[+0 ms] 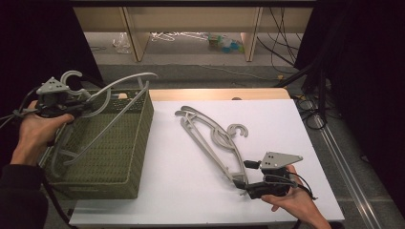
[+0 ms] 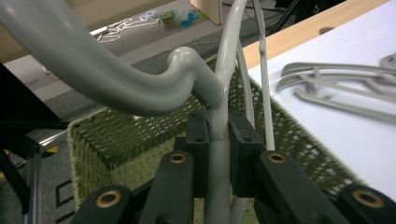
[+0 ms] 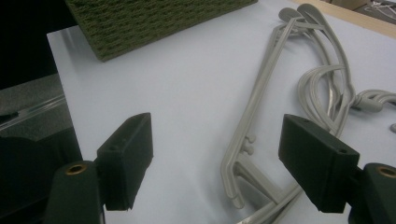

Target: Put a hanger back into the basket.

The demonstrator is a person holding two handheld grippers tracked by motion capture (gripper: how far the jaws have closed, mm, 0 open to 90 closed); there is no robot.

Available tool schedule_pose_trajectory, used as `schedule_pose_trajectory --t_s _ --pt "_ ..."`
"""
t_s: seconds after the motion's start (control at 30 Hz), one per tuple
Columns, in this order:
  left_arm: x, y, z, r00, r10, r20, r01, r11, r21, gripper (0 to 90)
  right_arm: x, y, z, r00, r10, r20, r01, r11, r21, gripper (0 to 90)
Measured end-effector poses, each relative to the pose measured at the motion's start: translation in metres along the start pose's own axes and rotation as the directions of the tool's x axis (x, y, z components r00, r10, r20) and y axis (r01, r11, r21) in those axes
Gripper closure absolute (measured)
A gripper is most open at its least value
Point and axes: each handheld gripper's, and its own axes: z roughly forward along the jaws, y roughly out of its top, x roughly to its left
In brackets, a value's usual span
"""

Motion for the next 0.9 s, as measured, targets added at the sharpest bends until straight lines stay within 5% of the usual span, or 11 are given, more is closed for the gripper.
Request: schedule_pose_trajectory --t_s 0.43,0.9 --pt "0.025 -0.021 0.014 0.9974 0.038 -0.061 -0.032 0.9947 0.098 80.0 -0.001 -0.001 0.0 1.0 0.005 -0.001 -0.005 1.0 0.002 27.2" --pt "0.028 -0.045 0.023 0.9989 0.033 -0.032 -0.028 0.9878 0.153 80.0 -0.001 -0.001 0.001 0.9999 0.01 -0.008 -0.01 1.0 0.001 27.2"
